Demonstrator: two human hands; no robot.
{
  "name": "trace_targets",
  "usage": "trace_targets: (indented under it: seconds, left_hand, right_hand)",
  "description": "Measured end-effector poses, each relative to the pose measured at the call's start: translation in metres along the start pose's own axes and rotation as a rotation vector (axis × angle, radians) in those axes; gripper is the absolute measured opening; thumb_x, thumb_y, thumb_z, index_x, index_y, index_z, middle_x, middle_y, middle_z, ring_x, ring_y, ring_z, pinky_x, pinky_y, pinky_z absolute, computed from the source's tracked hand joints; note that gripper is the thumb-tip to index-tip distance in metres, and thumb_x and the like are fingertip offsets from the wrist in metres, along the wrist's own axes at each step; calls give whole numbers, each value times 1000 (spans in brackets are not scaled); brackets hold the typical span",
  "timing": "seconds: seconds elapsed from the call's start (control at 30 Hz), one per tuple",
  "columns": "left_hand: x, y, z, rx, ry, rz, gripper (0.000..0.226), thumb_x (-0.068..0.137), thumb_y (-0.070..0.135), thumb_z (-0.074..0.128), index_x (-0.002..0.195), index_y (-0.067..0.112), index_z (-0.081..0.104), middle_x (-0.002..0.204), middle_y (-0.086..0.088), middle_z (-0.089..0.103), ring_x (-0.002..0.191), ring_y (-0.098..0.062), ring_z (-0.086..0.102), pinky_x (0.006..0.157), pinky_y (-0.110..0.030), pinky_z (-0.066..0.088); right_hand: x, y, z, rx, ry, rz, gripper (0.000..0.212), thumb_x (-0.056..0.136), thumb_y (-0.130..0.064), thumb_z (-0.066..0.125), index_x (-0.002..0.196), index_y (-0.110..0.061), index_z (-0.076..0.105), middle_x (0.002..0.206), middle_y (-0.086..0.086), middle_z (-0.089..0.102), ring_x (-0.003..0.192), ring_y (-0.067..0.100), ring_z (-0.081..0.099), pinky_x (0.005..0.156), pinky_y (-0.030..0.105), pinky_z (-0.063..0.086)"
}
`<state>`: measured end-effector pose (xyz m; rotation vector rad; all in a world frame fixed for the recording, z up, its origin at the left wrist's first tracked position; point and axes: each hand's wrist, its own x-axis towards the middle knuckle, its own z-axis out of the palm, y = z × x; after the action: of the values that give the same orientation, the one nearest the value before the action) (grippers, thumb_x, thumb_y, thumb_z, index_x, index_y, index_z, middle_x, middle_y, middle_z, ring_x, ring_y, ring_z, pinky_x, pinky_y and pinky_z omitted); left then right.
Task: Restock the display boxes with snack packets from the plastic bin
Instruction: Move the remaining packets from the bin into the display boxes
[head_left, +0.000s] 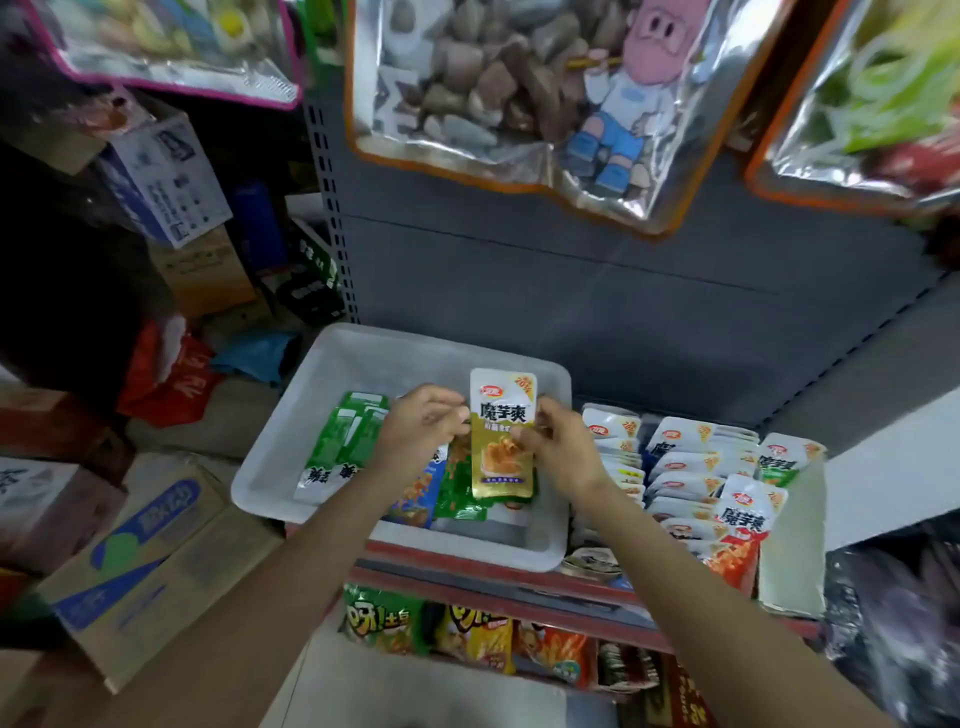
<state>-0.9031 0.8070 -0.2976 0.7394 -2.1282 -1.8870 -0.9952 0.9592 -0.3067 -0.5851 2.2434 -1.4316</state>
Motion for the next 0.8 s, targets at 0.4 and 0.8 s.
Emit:
trace_targets:
  seconds: [0.4, 0.8]
  left_hand:
    - [4, 22, 107, 679, -343, 214, 37, 93, 10, 50, 130, 8, 50, 132, -8, 53, 121, -23, 50, 90, -24, 37]
    - [0, 8, 105, 830, -472, 219, 46, 94, 7, 41, 134, 26, 51, 135, -10, 48, 120, -25, 48, 96, -30, 41]
  right_hand:
    - [-30, -9, -113, 261, 361, -109, 27, 83, 9, 61, 94, -15, 62, 86, -2, 69, 73, 4, 65, 69, 26, 55]
    - [-13, 4, -129, 134, 252, -18, 22, 85, 2, 62, 101, -12, 64, 99, 4, 70, 89, 14, 68, 81, 30, 57]
